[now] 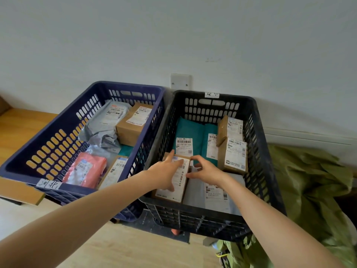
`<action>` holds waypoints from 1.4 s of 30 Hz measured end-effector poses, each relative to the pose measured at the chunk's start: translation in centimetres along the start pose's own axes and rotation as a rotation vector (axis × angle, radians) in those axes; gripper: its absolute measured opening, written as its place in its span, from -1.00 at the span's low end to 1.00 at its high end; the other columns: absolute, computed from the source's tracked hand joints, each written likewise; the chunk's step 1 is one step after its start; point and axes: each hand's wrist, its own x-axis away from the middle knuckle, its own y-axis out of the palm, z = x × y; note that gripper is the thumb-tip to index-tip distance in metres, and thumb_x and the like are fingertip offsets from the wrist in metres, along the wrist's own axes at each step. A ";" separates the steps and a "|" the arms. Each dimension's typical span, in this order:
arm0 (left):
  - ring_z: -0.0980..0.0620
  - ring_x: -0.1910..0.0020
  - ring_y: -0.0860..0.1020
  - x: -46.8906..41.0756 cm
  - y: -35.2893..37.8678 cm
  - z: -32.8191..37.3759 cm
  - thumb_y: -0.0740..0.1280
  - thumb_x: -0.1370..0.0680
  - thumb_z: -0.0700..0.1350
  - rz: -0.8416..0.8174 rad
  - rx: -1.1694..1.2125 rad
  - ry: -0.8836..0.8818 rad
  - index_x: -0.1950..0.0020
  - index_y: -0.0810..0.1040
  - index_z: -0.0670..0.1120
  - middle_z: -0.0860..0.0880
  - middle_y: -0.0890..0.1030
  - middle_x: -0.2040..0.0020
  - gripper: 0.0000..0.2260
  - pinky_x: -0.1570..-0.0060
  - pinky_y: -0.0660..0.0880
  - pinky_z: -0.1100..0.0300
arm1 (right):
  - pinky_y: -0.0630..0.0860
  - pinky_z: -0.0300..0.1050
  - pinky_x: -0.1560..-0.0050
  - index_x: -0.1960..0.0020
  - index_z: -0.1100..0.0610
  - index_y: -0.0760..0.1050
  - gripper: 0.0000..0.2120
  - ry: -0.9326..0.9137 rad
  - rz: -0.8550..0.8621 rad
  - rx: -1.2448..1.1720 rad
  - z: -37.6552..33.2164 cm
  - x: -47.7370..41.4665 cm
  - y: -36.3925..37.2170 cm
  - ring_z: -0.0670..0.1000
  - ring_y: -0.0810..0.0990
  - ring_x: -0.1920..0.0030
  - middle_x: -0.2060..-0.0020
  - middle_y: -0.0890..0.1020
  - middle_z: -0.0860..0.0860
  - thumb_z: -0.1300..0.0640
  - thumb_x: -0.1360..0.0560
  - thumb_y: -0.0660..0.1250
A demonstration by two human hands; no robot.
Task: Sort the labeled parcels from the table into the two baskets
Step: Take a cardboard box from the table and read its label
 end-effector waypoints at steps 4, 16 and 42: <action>-0.30 -0.52 0.03 -0.5 0.4 0.4 0.50 -0.40 0.08 -0.005 -0.171 0.011 -0.56 -0.20 0.13 -0.12 -0.23 -0.57 0.01 -0.40 0.27 -0.17 | 0.36 -0.08 -0.28 -0.49 -0.01 0.18 -0.20 0.020 -0.051 0.128 0.4 -0.5 -0.7 0.06 0.33 -0.41 -0.44 0.31 0.05 0.07 -0.38 0.52; -0.31 -0.52 -0.11 -2.5 1.2 -0.2 0.53 -0.36 0.05 -0.029 -0.185 0.147 -0.52 0.14 0.14 -0.06 -0.20 -0.58 -0.16 -0.39 0.18 -0.24 | 0.42 0.03 -0.29 -0.48 0.06 0.23 -0.40 0.009 -0.112 0.769 0.9 -3.0 0.9 0.11 0.46 -0.29 -0.35 0.45 0.07 0.10 -0.50 0.37; -0.40 -0.49 -0.17 -2.1 1.7 0.2 0.43 -0.45 0.13 -0.107 -0.334 0.265 -0.44 0.29 0.21 -0.21 -0.18 -0.54 -0.40 -0.37 0.04 -0.41 | 0.34 -0.05 0.21 0.13 -0.04 0.34 -0.86 -0.064 -0.096 0.987 -0.5 -0.5 -0.4 0.07 0.44 0.12 0.17 0.43 -0.01 0.15 -0.57 0.16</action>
